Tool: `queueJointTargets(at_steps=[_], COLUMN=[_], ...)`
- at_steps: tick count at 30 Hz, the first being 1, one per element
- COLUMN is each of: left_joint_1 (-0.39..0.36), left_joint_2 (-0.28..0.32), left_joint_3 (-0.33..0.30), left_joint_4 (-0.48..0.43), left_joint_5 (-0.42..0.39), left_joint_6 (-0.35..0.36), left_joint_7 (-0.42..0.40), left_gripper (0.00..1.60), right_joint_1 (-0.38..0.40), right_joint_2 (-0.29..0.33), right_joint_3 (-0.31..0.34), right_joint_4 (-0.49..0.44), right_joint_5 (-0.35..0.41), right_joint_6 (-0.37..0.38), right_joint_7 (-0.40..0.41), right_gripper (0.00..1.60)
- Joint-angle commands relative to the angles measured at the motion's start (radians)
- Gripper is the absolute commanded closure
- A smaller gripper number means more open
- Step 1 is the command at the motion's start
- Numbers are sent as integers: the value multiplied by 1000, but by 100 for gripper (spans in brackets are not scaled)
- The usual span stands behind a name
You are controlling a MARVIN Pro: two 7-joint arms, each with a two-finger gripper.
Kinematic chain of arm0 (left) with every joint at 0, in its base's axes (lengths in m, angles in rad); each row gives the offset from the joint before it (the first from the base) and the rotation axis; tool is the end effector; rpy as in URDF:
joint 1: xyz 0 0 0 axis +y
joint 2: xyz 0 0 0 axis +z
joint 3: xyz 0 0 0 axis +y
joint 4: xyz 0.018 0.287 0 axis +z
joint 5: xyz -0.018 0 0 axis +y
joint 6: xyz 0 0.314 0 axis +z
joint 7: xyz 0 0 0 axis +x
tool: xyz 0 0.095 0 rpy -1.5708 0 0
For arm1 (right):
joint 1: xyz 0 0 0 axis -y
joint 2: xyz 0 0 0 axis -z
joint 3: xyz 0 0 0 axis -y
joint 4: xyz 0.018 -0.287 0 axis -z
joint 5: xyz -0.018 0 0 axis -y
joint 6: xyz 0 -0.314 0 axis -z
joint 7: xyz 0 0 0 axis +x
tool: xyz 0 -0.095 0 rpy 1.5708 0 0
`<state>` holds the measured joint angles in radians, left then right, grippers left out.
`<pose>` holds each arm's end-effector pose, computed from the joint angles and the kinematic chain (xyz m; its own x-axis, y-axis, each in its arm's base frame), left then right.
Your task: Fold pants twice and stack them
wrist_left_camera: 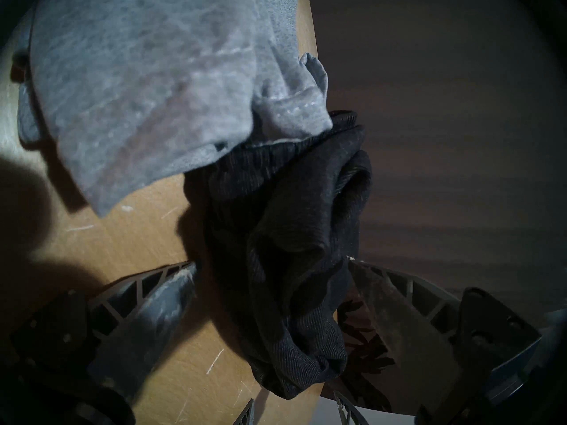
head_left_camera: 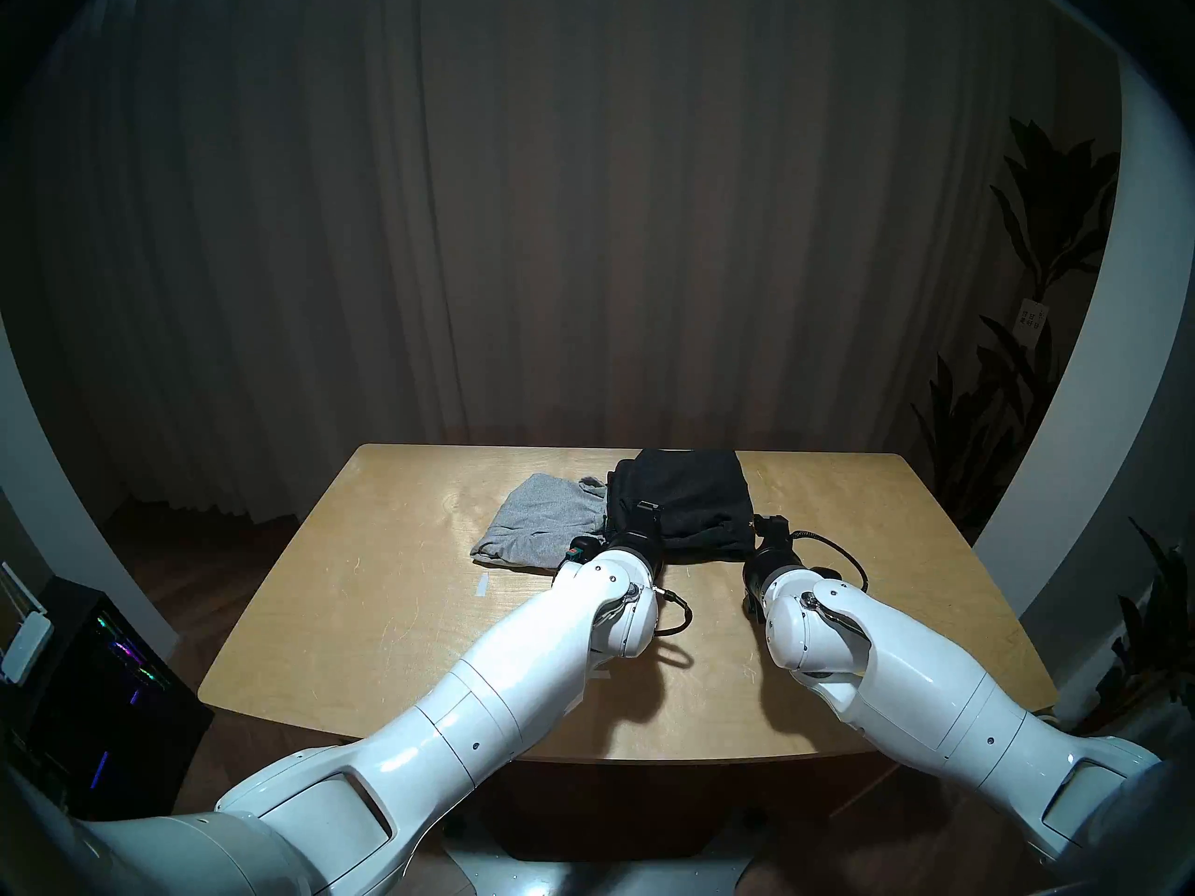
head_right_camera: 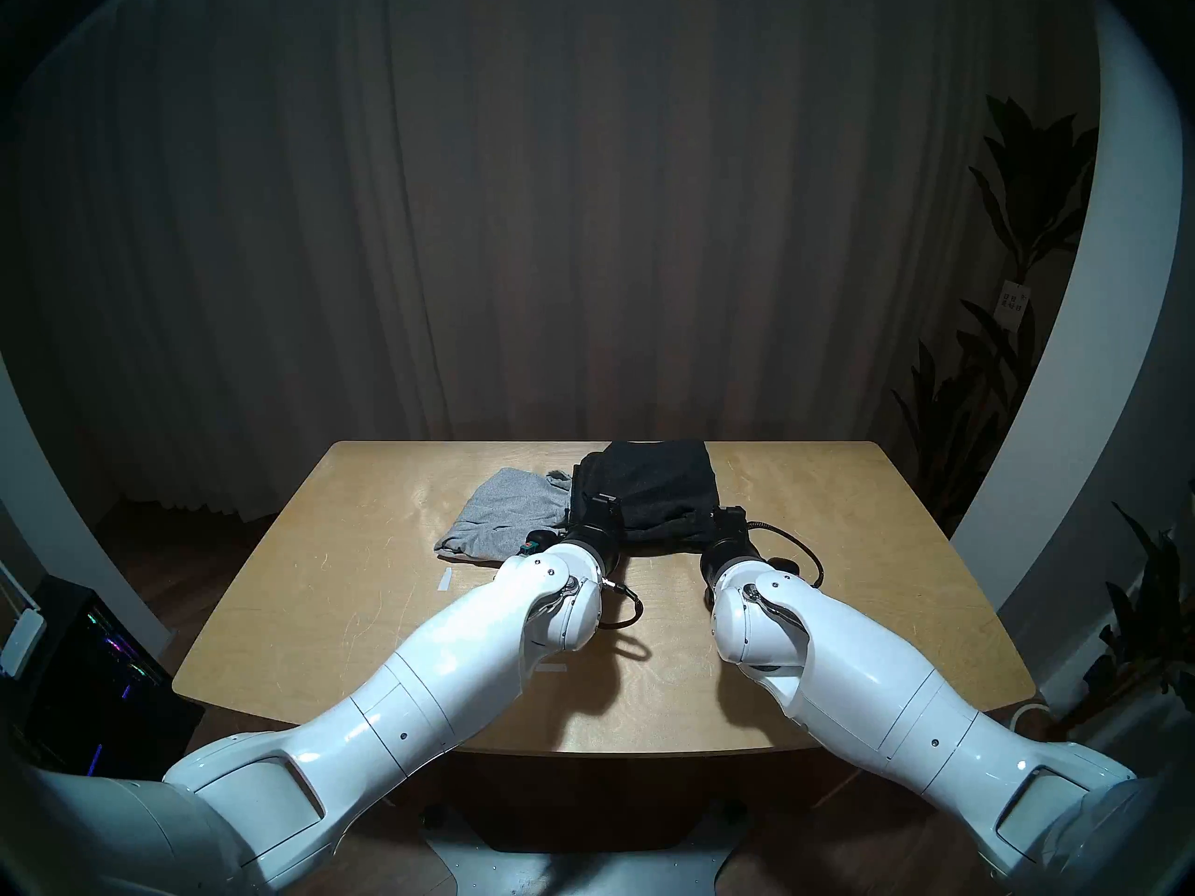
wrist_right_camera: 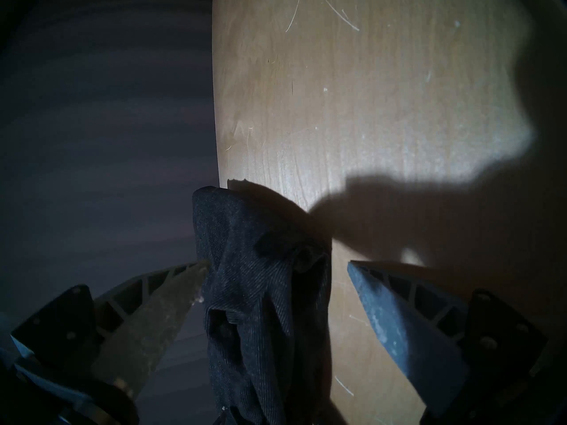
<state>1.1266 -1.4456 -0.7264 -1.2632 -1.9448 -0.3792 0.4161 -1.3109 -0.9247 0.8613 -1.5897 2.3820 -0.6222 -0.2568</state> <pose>0.4496 -0.2086 -0.3385 0.3515 0.9341 0.0616 0.4107 -0.2130 0.8865 0.4226 -0.0121 -0.3358 -0.0670 -0.9976 -0.0172 -0.4593 0.0461 -0.8871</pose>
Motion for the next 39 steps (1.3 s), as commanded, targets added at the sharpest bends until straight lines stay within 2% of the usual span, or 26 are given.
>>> queueJointTargets(at_steps=[1,13,39], left_joint_1=[-75,-117,-173], left_joint_2=[-49,-77,-118], left_joint_3=[6,4,7], left_joint_4=[36,103,243], left_joint_5=[22,26,38], left_joint_6=[-6,-12,69], left_joint_7=[11,34,23], left_gripper=[0,0,0], right_joint_1=[41,77,144], right_joint_2=[-36,-71,-163], right_joint_3=[-3,-19,-41], right_joint_4=[27,75,208], right_joint_5=[-3,-9,-33], right_joint_6=[9,10,3], right_joint_7=[0,-22,-7], right_gripper=[0,0,0])
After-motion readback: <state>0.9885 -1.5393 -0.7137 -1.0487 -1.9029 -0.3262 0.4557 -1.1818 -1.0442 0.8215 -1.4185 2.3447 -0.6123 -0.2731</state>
